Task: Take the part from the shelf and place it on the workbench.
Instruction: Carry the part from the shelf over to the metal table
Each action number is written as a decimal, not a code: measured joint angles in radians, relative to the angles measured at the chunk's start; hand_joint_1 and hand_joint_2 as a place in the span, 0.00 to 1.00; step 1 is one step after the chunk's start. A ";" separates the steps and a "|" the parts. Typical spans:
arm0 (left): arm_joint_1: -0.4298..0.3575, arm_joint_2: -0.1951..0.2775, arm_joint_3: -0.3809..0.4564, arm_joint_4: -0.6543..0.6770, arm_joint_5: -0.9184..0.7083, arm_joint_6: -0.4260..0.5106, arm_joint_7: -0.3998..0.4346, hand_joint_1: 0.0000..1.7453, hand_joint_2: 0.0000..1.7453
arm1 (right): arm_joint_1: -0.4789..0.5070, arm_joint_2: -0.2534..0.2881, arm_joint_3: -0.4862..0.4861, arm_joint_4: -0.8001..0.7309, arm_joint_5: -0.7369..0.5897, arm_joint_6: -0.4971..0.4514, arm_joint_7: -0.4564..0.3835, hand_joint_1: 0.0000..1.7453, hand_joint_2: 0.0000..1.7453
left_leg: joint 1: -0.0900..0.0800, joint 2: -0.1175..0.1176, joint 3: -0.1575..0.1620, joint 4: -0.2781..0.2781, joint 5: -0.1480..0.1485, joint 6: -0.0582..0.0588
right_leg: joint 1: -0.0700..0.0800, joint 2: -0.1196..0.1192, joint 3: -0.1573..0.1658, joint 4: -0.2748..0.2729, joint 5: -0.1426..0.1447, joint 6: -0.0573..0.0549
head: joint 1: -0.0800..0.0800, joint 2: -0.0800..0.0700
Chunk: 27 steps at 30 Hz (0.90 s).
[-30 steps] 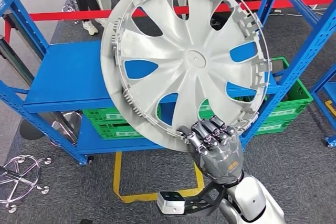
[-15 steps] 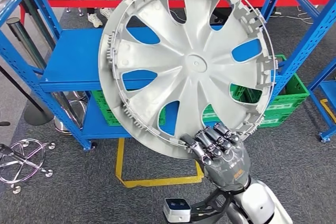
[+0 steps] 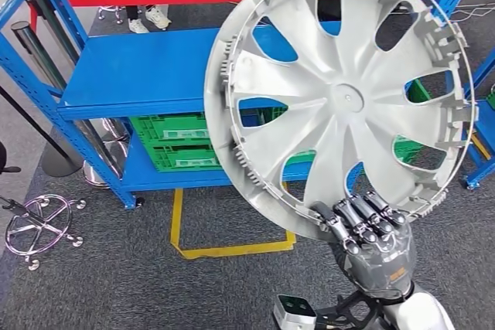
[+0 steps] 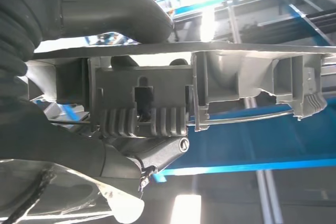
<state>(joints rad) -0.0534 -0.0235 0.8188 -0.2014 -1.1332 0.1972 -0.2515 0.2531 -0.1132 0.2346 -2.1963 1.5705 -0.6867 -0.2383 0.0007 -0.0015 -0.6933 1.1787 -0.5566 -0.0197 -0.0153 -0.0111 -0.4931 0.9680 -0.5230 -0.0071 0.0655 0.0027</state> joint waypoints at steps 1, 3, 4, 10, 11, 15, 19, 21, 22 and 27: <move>0.000 0.003 -0.002 0.000 -0.006 0.003 0.002 0.00 1.00 | 0.007 0.000 -0.006 -0.005 0.000 0.000 0.004 1.00 1.00 | 0.002 0.000 -0.009 0.066 -0.034 -0.004 | 0.000 -0.001 -0.011 0.002 0.011 0.000 | 0.000 0.000; 0.000 0.006 -0.006 0.000 -0.014 0.006 0.004 0.00 1.00 | 0.017 0.001 -0.016 -0.012 0.000 0.000 0.010 1.00 1.00 | 0.006 0.000 0.008 0.122 -0.030 -0.008 | 0.001 -0.001 -0.041 0.010 0.030 0.001 | 0.000 0.000; 0.000 0.008 -0.009 0.000 -0.016 0.005 0.006 0.00 1.00 | 0.022 0.001 -0.019 -0.015 0.000 0.000 0.012 1.00 1.00 | 0.008 0.000 0.042 0.093 -0.003 -0.008 | 0.000 -0.001 -0.056 0.016 0.038 0.002 | 0.000 0.000; -0.002 0.020 -0.026 0.000 -0.028 -0.014 0.019 0.00 1.00 | 0.030 0.005 -0.028 -0.032 0.000 0.000 0.014 1.00 1.00 | 0.001 -0.003 0.223 -0.203 0.029 0.020 | 0.002 -0.002 -0.109 0.033 0.081 0.031 | 0.001 0.000; -0.002 0.021 -0.027 0.000 -0.031 -0.021 0.023 0.00 1.00 | 0.030 0.005 -0.029 -0.033 0.000 0.000 0.015 1.00 1.00 | 0.001 -0.001 0.215 -0.207 0.037 0.027 | 0.001 -0.001 -0.116 0.033 0.081 0.037 | 0.000 0.000; -0.002 0.030 -0.047 0.000 -0.085 -0.131 0.067 0.00 1.00 | 0.026 0.005 -0.031 -0.032 0.001 0.000 0.024 1.00 1.00 | 0.003 0.006 0.173 -0.215 0.077 0.054 | -0.001 0.007 -0.173 0.186 -0.063 0.047 | 0.009 0.000; 0.003 0.004 -0.115 0.000 -0.204 -0.175 0.118 0.00 1.00 | 0.021 0.005 -0.031 -0.021 0.000 0.000 0.012 1.00 1.00 | -0.002 0.007 0.119 -0.193 0.104 0.056 | -0.001 0.007 -0.151 0.298 -0.078 0.051 | 0.010 0.000; 0.005 -0.021 -0.154 0.000 -0.240 -0.152 0.150 0.00 1.00 | 0.020 0.006 -0.031 -0.018 0.000 0.000 -0.001 1.00 1.00 | -0.003 0.006 0.091 -0.175 0.114 0.050 | -0.002 0.008 -0.057 0.169 -0.036 0.050 | 0.010 0.000; 0.006 -0.032 -0.170 0.000 -0.249 -0.144 0.157 0.00 1.00 | 0.019 0.006 -0.031 -0.017 0.000 0.000 -0.006 1.00 1.00 | -0.005 0.006 0.079 -0.167 0.120 0.046 | 0.000 0.009 -0.011 0.099 -0.033 0.048 | 0.010 0.000; 0.011 -0.050 -0.215 0.000 -0.263 -0.117 0.150 0.00 1.00 | 0.019 0.010 -0.031 -0.012 0.001 0.000 -0.014 1.00 1.00 | -0.005 0.002 0.048 -0.150 0.138 0.020 | 0.002 0.008 0.004 0.023 -0.021 0.027 | 0.011 0.000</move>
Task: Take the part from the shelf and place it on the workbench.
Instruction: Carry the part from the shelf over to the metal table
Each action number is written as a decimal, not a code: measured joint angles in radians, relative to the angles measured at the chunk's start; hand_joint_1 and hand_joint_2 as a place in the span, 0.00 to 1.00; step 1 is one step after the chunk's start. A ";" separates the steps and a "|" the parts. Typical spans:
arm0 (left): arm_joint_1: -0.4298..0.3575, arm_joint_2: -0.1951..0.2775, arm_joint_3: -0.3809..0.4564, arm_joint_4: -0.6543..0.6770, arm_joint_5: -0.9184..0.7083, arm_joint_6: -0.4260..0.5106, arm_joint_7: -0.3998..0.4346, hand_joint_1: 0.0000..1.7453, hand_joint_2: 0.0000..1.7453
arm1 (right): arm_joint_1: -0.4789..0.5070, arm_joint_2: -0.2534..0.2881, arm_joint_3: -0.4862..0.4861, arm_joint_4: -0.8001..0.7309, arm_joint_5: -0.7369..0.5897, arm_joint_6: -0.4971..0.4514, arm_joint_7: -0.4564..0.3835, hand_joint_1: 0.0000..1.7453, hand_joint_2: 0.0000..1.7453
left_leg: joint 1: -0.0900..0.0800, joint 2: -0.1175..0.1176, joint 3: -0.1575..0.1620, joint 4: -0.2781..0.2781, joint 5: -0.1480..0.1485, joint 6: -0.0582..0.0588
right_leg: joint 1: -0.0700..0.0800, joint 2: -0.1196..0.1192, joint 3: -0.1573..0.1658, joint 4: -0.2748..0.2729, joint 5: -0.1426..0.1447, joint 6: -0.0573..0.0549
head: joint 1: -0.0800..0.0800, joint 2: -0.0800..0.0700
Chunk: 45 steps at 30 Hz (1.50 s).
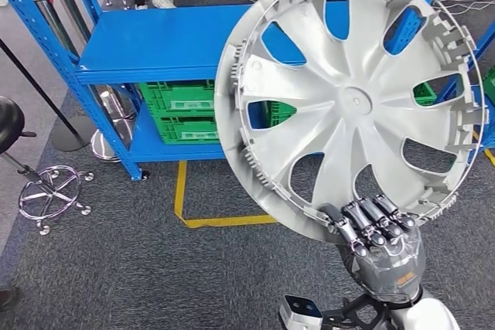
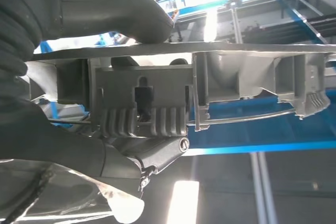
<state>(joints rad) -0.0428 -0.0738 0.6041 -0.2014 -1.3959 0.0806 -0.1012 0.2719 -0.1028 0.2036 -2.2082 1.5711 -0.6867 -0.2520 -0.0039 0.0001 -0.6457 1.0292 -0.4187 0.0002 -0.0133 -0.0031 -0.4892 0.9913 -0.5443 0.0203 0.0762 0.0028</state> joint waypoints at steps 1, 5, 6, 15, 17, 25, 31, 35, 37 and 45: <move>0.001 0.000 -0.004 0.000 0.002 0.006 -0.010 0.00 1.00 | 0.000 0.001 0.000 0.001 0.000 0.000 0.001 1.00 1.00 | 0.001 -0.001 -0.009 0.023 -0.032 -0.006 | -0.002 -0.002 -0.012 -0.001 0.011 -0.009 | -0.003 0.000; 0.001 -0.001 -0.010 0.000 0.029 0.025 -0.061 0.00 1.00 | 0.001 0.006 -0.001 0.001 0.000 0.000 0.001 1.00 1.00 | 0.008 -0.001 -0.041 0.242 -0.196 -0.023 | -0.001 -0.007 -0.068 0.004 0.060 -0.025 | -0.011 0.000; 0.001 -0.001 -0.009 0.000 0.037 0.031 -0.074 0.00 1.00 | 0.002 0.007 -0.002 0.001 0.000 0.000 0.000 1.00 1.00 | 0.009 -0.001 -0.032 0.272 -0.191 -0.024 | 0.000 -0.007 -0.086 0.008 0.072 -0.025 | -0.011 0.000; -0.007 0.002 0.022 0.001 0.131 0.071 -0.135 0.00 1.00 | 0.013 0.022 -0.014 -0.002 0.000 0.000 -0.009 1.00 1.00 | -0.007 0.000 0.220 -0.084 -0.120 0.025 | 0.002 -0.010 -0.165 0.008 0.152 0.002 | -0.011 0.000; -0.005 0.006 0.045 0.001 0.158 0.067 -0.149 0.00 1.00 | 0.019 0.024 -0.020 -0.003 0.000 0.000 -0.015 1.00 1.00 | -0.003 0.006 0.188 -0.090 -0.089 0.038 | 0.001 -0.004 -0.190 0.061 0.071 0.008 | -0.008 0.000; -0.004 0.015 0.085 0.001 0.171 0.056 -0.164 0.00 1.00 | 0.026 0.031 -0.032 -0.006 0.000 0.000 -0.018 1.00 1.00 | -0.003 0.012 0.032 -0.039 0.002 0.027 | -0.001 0.000 -0.038 0.150 0.022 0.022 | -0.001 0.000; 0.001 0.020 0.093 0.001 0.156 0.060 -0.171 0.00 1.00 | 0.027 0.037 -0.034 -0.010 0.000 0.000 -0.018 1.00 1.00 | -0.003 0.005 -0.011 0.005 0.011 0.000 | -0.001 0.000 0.035 -0.010 -0.020 -0.009 | -0.003 0.000; 0.004 0.017 0.093 0.001 0.142 0.070 -0.180 0.00 1.00 | 0.026 0.038 -0.034 -0.010 0.000 0.000 -0.018 1.00 1.00 | 0.005 0.003 -0.050 0.219 -0.174 -0.020 | 0.001 -0.004 -0.019 -0.006 0.029 -0.027 | -0.011 0.000; 0.003 0.016 0.093 0.001 0.142 0.071 -0.184 0.00 1.00 | 0.025 0.038 -0.034 -0.010 0.000 0.000 -0.018 1.00 1.00 | 0.005 0.003 -0.041 0.291 -0.151 -0.019 | 0.004 -0.005 -0.049 -0.002 0.051 -0.028 | -0.010 0.000; -0.001 0.019 0.093 0.001 0.142 0.067 -0.185 0.00 1.00 | 0.015 0.055 -0.034 -0.015 0.000 0.000 -0.017 1.00 1.00 | -0.011 0.003 0.206 -0.078 -0.112 0.028 | 0.010 -0.010 -0.109 0.007 0.114 -0.002 | -0.010 0.000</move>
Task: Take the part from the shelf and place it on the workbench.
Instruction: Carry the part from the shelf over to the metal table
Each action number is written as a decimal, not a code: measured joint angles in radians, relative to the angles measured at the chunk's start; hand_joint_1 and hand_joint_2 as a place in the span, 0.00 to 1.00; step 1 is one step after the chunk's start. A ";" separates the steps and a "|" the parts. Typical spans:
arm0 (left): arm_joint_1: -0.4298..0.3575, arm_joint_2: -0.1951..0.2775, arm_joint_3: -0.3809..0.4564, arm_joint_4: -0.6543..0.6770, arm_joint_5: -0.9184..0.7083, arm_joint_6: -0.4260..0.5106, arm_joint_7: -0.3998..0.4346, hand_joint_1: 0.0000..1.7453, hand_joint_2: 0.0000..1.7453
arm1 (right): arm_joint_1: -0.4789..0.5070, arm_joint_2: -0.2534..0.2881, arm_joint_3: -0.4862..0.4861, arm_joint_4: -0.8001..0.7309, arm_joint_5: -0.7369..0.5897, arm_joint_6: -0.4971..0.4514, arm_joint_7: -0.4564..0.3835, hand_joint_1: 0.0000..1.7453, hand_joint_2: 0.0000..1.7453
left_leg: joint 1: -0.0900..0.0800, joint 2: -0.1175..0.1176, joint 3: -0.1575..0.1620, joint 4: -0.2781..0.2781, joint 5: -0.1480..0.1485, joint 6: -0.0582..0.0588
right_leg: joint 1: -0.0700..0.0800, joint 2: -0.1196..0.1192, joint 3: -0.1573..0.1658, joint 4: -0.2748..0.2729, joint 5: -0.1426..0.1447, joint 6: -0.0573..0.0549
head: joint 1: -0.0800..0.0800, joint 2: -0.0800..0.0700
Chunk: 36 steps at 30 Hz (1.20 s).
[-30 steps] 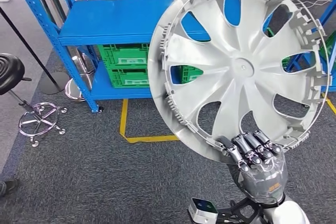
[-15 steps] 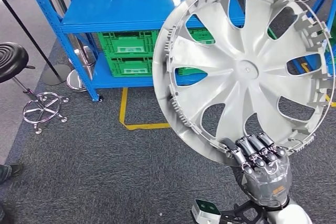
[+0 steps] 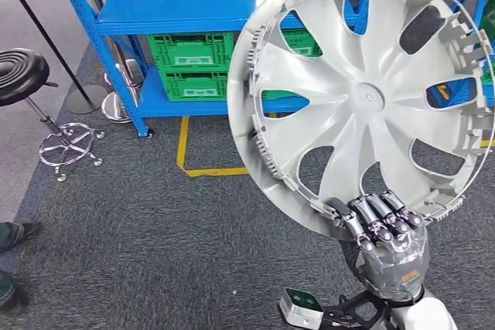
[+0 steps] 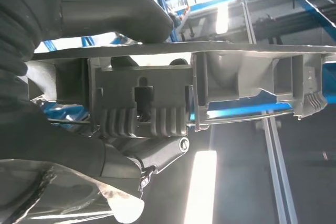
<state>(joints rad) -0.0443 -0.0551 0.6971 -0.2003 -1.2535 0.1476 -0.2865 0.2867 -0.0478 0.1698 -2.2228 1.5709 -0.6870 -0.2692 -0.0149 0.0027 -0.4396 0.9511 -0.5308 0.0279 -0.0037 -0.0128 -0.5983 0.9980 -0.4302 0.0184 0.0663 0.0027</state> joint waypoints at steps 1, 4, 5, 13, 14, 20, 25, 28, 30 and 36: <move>0.001 -0.001 0.000 0.000 0.000 -0.001 0.000 0.00 1.00 | -0.003 0.002 0.000 -0.001 0.000 0.000 0.000 1.00 1.00 | 0.002 0.001 -0.007 -0.003 0.009 0.004 | -0.001 0.002 -0.010 0.012 -0.010 0.005 | 0.001 0.000; 0.003 -0.002 0.000 0.000 0.000 -0.004 0.000 0.00 1.00 | -0.008 0.007 0.000 -0.003 0.000 0.000 -0.003 1.00 1.00 | 0.004 0.006 -0.036 -0.004 0.034 0.013 | -0.003 0.009 -0.074 0.163 -0.116 0.015 | 0.006 0.000; 0.003 -0.002 0.000 0.000 0.000 -0.005 0.000 0.00 1.00 | -0.009 0.010 0.000 -0.004 0.000 0.000 -0.003 1.00 1.00 | 0.004 0.006 -0.047 -0.001 0.041 0.014 | -0.004 0.009 -0.095 0.230 -0.151 0.018 | 0.006 0.000; 0.004 -0.004 0.001 0.000 -0.001 -0.014 -0.005 0.00 1.00 | -0.021 0.024 -0.004 -0.013 0.000 0.000 -0.032 1.00 1.00 | -0.002 0.006 -0.112 0.052 0.059 -0.007 | -0.005 0.010 0.090 0.008 -0.102 0.011 | 0.006 0.000; 0.004 -0.003 0.001 0.000 -0.002 -0.014 -0.007 0.00 1.00 | -0.021 0.027 -0.005 -0.015 0.000 0.000 -0.034 1.00 1.00 | -0.002 0.006 -0.116 0.055 0.062 -0.012 | -0.005 0.011 0.087 0.009 -0.097 0.005 | 0.005 0.000; 0.000 -0.081 -0.092 0.000 -0.225 0.023 0.007 0.00 1.00 | -0.049 0.046 -0.002 -0.011 0.000 0.000 -0.038 1.00 1.00 | 0.006 0.000 -0.208 0.268 -0.065 -0.044 | -0.011 0.006 0.066 0.005 -0.075 -0.024 | -0.002 0.000; -0.006 -0.125 -0.174 -0.001 -0.279 0.059 0.083 0.00 1.00 | -0.074 0.077 0.001 0.002 0.000 0.000 -0.049 1.00 1.00 | -0.004 -0.009 -0.155 0.208 -0.002 -0.034 | -0.009 0.008 0.056 0.007 -0.064 -0.022 | -0.004 0.000; -0.006 -0.130 -0.193 -0.001 -0.281 0.058 0.084 0.00 1.00 | -0.082 0.082 0.004 0.002 0.001 0.000 -0.042 1.00 1.00 | -0.013 -0.013 -0.087 0.060 0.042 -0.014 | -0.005 0.009 0.046 0.011 -0.060 -0.014 | -0.003 0.000; -0.006 -0.133 -0.203 -0.001 -0.281 0.058 0.084 0.00 1.00 | -0.086 0.083 0.004 0.002 0.000 0.000 -0.040 1.00 1.00 | -0.017 -0.015 -0.089 0.045 0.041 -0.002 | -0.006 0.007 0.038 0.010 -0.053 -0.004 | -0.002 0.000; -0.007 -0.136 -0.215 -0.003 -0.282 0.058 0.084 0.00 1.00 | -0.095 0.084 0.009 0.004 0.001 0.000 -0.019 1.00 1.00 | -0.024 -0.017 -0.091 0.028 0.056 0.003 | -0.009 0.008 0.035 -0.001 -0.041 -0.037 | 0.005 0.000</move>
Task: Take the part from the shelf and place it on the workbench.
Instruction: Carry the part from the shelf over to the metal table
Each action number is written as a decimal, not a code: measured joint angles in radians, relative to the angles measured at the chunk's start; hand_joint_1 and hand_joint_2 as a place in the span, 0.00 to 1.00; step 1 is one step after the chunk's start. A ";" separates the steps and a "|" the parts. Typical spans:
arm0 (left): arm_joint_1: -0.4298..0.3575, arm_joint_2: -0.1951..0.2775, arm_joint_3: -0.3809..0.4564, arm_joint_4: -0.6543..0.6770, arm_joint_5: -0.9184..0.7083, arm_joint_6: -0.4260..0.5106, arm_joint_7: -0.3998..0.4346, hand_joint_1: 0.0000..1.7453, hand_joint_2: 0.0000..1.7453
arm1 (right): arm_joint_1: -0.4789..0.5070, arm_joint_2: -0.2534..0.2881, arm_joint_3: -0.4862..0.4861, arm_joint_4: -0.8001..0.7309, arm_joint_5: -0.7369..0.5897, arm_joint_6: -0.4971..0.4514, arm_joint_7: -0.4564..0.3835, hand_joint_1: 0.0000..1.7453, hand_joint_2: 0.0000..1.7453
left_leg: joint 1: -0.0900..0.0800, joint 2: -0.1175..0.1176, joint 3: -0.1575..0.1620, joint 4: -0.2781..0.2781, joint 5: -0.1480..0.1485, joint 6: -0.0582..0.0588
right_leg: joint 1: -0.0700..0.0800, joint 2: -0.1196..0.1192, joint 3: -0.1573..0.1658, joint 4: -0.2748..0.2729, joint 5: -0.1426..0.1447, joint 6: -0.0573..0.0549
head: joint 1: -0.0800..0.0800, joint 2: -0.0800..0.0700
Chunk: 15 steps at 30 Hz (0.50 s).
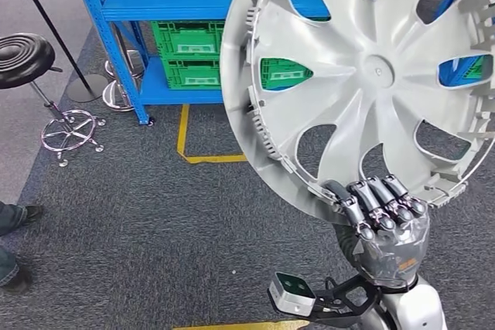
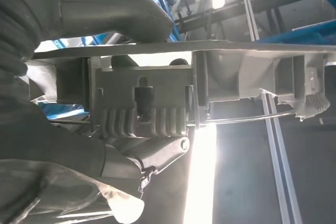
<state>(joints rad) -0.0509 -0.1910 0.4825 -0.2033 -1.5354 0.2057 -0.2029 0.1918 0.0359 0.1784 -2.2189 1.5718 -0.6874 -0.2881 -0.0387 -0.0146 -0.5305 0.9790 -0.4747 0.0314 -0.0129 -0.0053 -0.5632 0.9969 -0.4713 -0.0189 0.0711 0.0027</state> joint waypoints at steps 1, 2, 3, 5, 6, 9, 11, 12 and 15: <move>0.000 0.000 -0.003 0.000 0.000 0.000 0.000 0.00 1.00 | 0.000 0.000 0.002 0.000 0.000 0.000 0.006 1.00 1.00 | -0.002 0.000 0.000 0.000 0.001 0.002 | -0.002 0.000 0.000 0.000 0.001 0.002 | 0.001 0.000; 0.000 0.000 -0.006 0.000 -0.001 0.000 0.000 0.00 1.00 | -0.001 0.000 0.004 0.000 0.000 0.000 0.010 1.00 1.00 | -0.003 0.000 -0.001 0.000 0.002 0.004 | -0.003 0.000 0.000 -0.001 0.003 0.004 | 0.001 0.000; 0.000 0.000 -0.009 0.000 -0.001 0.000 0.000 0.00 1.00 | -0.001 0.000 0.007 0.000 0.000 0.000 0.013 1.00 1.00 | -0.005 0.000 -0.002 0.001 0.003 0.006 | -0.005 0.000 -0.001 -0.001 0.005 0.006 | 0.001 0.000; 0.000 -0.001 -0.012 0.000 -0.002 0.000 0.000 0.00 1.00 | -0.001 0.000 0.010 0.000 0.000 0.000 0.015 1.00 1.00 | -0.008 0.000 -0.003 0.001 0.004 0.010 | -0.008 0.000 -0.002 -0.002 0.007 0.010 | 0.001 0.000; 0.000 -0.001 -0.012 0.000 -0.002 0.000 0.000 0.00 1.00 | -0.001 0.000 0.011 0.000 0.000 0.000 0.015 1.00 1.00 | -0.009 0.000 -0.004 0.002 0.005 0.011 | -0.008 0.000 -0.002 -0.002 0.008 0.012 | 0.001 0.000; -0.001 -0.001 -0.013 0.000 -0.003 0.000 0.000 0.00 1.00 | -0.001 0.000 0.013 0.001 0.000 0.000 0.015 1.00 1.00 | -0.010 0.000 -0.005 0.002 0.005 0.013 | -0.010 0.000 -0.003 -0.003 0.010 0.020 | 0.001 0.000; -0.001 -0.001 -0.013 0.000 -0.003 0.000 0.000 0.00 1.00 | -0.001 0.000 0.013 0.001 0.000 0.000 0.016 1.00 1.00 | -0.011 0.000 -0.006 0.003 0.006 0.014 | -0.011 0.000 -0.004 -0.003 0.011 0.028 | 0.000 0.000; -0.001 -0.001 -0.013 0.000 -0.003 0.001 0.000 0.00 1.00 | -0.001 0.000 0.013 0.001 0.000 0.000 0.016 1.00 1.00 | -0.011 0.000 -0.007 0.003 0.006 0.015 | -0.012 0.000 -0.005 -0.004 0.012 0.032 | 0.000 0.000; -0.001 -0.001 -0.013 0.000 -0.003 0.001 0.000 0.00 1.00 | -0.001 0.000 0.013 0.001 0.000 0.000 0.016 1.00 1.00 | -0.011 0.001 -0.010 0.003 0.007 0.016 | -0.012 0.000 -0.008 -0.004 0.013 0.038 | 0.000 0.000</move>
<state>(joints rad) -0.0520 -0.1923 0.4700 -0.2033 -1.5381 0.2064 -0.2029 0.1910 0.0359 0.1915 -2.2183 1.5716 -0.6874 -0.2724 -0.0501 -0.0140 -0.5400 0.9823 -0.4677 0.0471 -0.0253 -0.0055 -0.5711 0.9933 -0.4587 0.0186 0.0713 0.0027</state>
